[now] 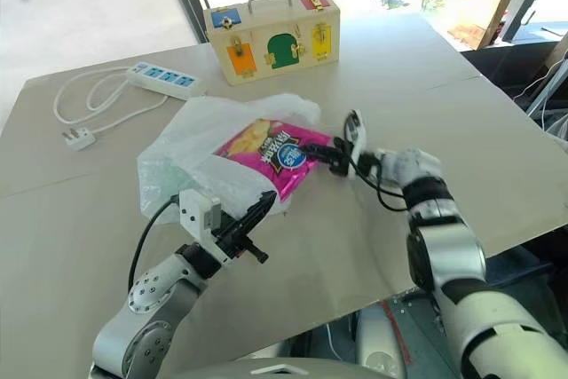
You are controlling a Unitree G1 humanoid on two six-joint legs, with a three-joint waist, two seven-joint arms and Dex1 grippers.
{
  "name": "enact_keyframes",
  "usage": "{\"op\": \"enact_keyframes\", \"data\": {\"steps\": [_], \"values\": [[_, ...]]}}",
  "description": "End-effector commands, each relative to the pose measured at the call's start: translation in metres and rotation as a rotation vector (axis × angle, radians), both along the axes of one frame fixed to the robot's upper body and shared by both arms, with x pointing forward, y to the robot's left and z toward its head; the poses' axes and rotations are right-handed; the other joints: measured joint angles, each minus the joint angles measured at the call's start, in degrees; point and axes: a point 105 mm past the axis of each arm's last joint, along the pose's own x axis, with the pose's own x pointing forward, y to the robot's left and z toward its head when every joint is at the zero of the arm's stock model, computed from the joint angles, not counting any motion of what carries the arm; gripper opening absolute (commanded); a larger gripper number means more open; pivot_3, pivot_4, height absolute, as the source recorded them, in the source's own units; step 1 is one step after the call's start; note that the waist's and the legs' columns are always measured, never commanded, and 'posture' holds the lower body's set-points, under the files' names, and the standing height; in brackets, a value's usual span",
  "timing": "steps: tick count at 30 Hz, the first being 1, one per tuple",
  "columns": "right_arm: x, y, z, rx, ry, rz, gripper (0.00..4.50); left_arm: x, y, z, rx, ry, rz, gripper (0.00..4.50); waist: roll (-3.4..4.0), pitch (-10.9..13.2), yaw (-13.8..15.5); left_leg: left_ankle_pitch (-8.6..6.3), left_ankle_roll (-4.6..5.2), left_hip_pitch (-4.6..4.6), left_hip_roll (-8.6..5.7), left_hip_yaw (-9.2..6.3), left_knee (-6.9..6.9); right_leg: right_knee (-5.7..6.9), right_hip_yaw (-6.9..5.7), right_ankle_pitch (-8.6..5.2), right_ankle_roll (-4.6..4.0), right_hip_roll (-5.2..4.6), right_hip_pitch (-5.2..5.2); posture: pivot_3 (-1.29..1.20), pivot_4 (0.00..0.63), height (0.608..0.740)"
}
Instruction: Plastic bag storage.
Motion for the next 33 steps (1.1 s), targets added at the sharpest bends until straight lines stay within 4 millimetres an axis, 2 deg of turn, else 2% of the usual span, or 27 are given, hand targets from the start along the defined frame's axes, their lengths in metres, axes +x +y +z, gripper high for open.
{"op": "enact_keyframes", "data": {"steps": [1, 3, 5, 6, 8, 11, 12, 13, 15, 16, 18, 20, 21, 24, 28, 30, 33], "values": [[0.029, 0.003, 0.031, -0.053, -0.110, -0.180, 0.07, 0.001, 0.000, 0.010, -0.015, -0.044, -0.016, 0.00, 0.01, 0.0, 0.1, 0.00, 0.00, -0.01, 0.00, -0.04, 0.00, -0.02, -0.04, 0.00, 0.00, 0.01, 0.00, 0.00, 0.150, 0.740], [0.031, 0.026, 0.056, -0.008, -0.138, -0.170, 0.07, 0.002, -0.001, 0.010, -0.018, -0.045, -0.021, 0.00, 0.04, 0.0, -0.4, 0.00, 0.00, -0.02, -0.01, -0.02, -0.03, -0.04, -0.07, 0.00, -0.01, 0.02, -0.01, 0.00, 0.150, 0.740], [0.013, 0.066, 0.065, -0.017, -0.171, -0.021, 0.07, 0.003, -0.001, 0.009, -0.017, -0.045, -0.024, 0.00, 0.05, 0.0, -1.0, 0.00, -0.01, -0.02, 0.00, -0.03, -0.05, -0.04, -0.09, 0.00, -0.01, 0.04, -0.03, 0.00, 0.150, 0.740], [0.001, 0.084, 0.060, -0.052, -0.197, 0.059, 0.07, 0.003, 0.000, 0.009, -0.016, -0.044, -0.025, 0.00, 0.06, 0.0, -1.6, 0.00, -0.01, -0.02, 0.01, -0.03, -0.07, -0.04, -0.09, 0.00, -0.01, 0.04, -0.04, 0.00, 0.150, 0.740], [-0.012, 0.104, 0.039, -0.185, -0.290, 0.142, 0.07, 0.003, 0.000, 0.009, -0.010, -0.045, -0.033, 0.00, 0.07, 0.0, -2.9, 0.00, -0.01, 0.00, 0.04, -0.01, -0.10, 0.05, -0.05, 0.00, -0.01, 0.10, -0.14, 0.00, 0.150, 0.740], [-0.012, 0.112, 0.017, -0.292, -0.374, 0.074, 0.07, 0.004, -0.001, 0.011, -0.006, -0.051, -0.043, 0.00, 0.09, 0.0, -2.9, 0.00, -0.02, 0.03, 0.04, -0.01, -0.13, 0.44, -0.09, -0.01, -0.02, 0.09, -0.30, 0.00, 0.150, 0.740], [-0.012, 0.113, 0.014, -0.298, -0.385, 0.061, 0.60, 0.004, -0.002, 0.011, -0.008, -0.052, -0.044, 0.00, 0.12, 0.0, -2.4, 0.00, -0.03, 0.02, 0.02, -0.02, -0.09, 0.48, -0.09, -0.01, -0.02, 0.07, -0.31, 0.00, 0.150, 0.740], [-0.016, 0.116, 0.011, -0.313, -0.431, 0.087, 0.84, 0.004, -0.002, 0.011, -0.010, -0.050, -0.044, 0.00, 0.11, 0.0, -2.2, 0.02, -0.04, -0.06, -0.08, -0.11, -0.01, 0.47, -0.11, -0.01, -0.02, 0.01, -0.33, 0.00, 0.150, 0.740], [-0.025, 0.117, 0.007, -0.351, -0.546, 0.175, 1.87, 0.005, -0.001, 0.011, -0.009, -0.049, -0.040, 0.00, 0.11, 0.0, -2.3, 0.03, -0.05, -0.05, -0.18, -0.06, 0.09, 0.46, -0.06, 0.00, -0.02, -0.05, -0.37, 0.00, 0.150, 0.740], [-0.028, 0.112, 0.006, -0.357, -0.579, 0.214, 2.12, 0.006, 0.000, 0.012, -0.004, -0.053, -0.039, 0.00, 0.09, 0.0, -2.4, 0.03, -0.05, -0.05, -0.18, 0.01, 0.11, 0.45, -0.06, 0.00, -0.02, -0.07, -0.38, 0.00, 0.150, 0.740], [-0.031, 0.101, 0.006, -0.358, -0.609, 0.256, 3.03, 0.006, 0.000, 0.012, 0.001, -0.056, -0.039, 0.00, 0.08, 0.0, -2.6, 0.03, -0.05, -0.02, -0.14, -0.01, 0.10, 0.49, -0.09, 0.00, -0.02, -0.05, -0.39, 0.00, 0.150, 0.740], [-0.035, 0.077, 0.012, -0.348, -0.672, 0.326, 4.00, 0.008, 0.000, 0.012, 0.002, -0.055, -0.040, 0.00, 0.08, 0.0, -2.5, 0.03, -0.06, -0.02, -0.11, -0.01, 0.08, 0.58, -0.09, -0.01, -0.02, -0.04, -0.41, 0.00, 0.150, 0.740], [-0.037, 0.059, 0.017, -0.361, -0.713, 0.373, 4.47, 0.009, 0.001, 0.012, 0.008, -0.058, -0.042, 0.00, 0.08, 0.0, -2.1, 0.04, -0.07, -0.03, -0.11, -0.11, 0.09, 0.60, -0.15, -0.01, -0.03, -0.05, -0.41, 0.00, 0.150, 0.740], [-0.043, 0.013, 0.039, -0.388, -0.829, 0.437, 4.49, 0.005, 0.002, 0.011, 0.009, -0.048, -0.039, 0.00, 0.08, 0.0, -1.2, 0.03, -0.06, -0.09, -0.19, -0.07, 0.14, 0.48, -0.16, 0.00, -0.02, -0.18, -0.40, 0.00, 0.150, 0.740], [-0.041, -0.020, 0.075, -0.371, -0.951, 0.387, 4.49, 0.001, -0.005, 0.010, -0.021, -0.033, -0.040, 0.00, 0.06, 0.0, -1.5, 0.03, -0.06, -0.07, -0.16, -0.02, 0.02, 0.44, 0.02, 0.00, -0.01, -0.33, -0.46, 0.00, 0.150, 0.740], [-0.021, -0.028, 0.101, -0.381, -1.038, 0.227, 4.49, 0.002, -0.005, 0.012, -0.021, -0.043, -0.035, 0.00, 0.06, 0.0, -1.7, 0.03, -0.09, -0.03, -0.02, 0.02, -0.02, 0.55, 0.08, 0.01, -0.03, -0.22, -0.54, 0.00, 0.150, 0.740], [0.009, -0.028, 0.127, -0.439, -1.160, -0.010, 4.49, 0.002, -0.007, 0.011, -0.031, -0.041, -0.023, 0.00, 0.03, 0.0, -1.5, 0.11, -0.22, -0.03, 0.01, 0.12, -0.03, 0.70, 0.21, 0.08, -0.14, -0.19, -0.66, 0.00, 0.150, 0.740]]}}
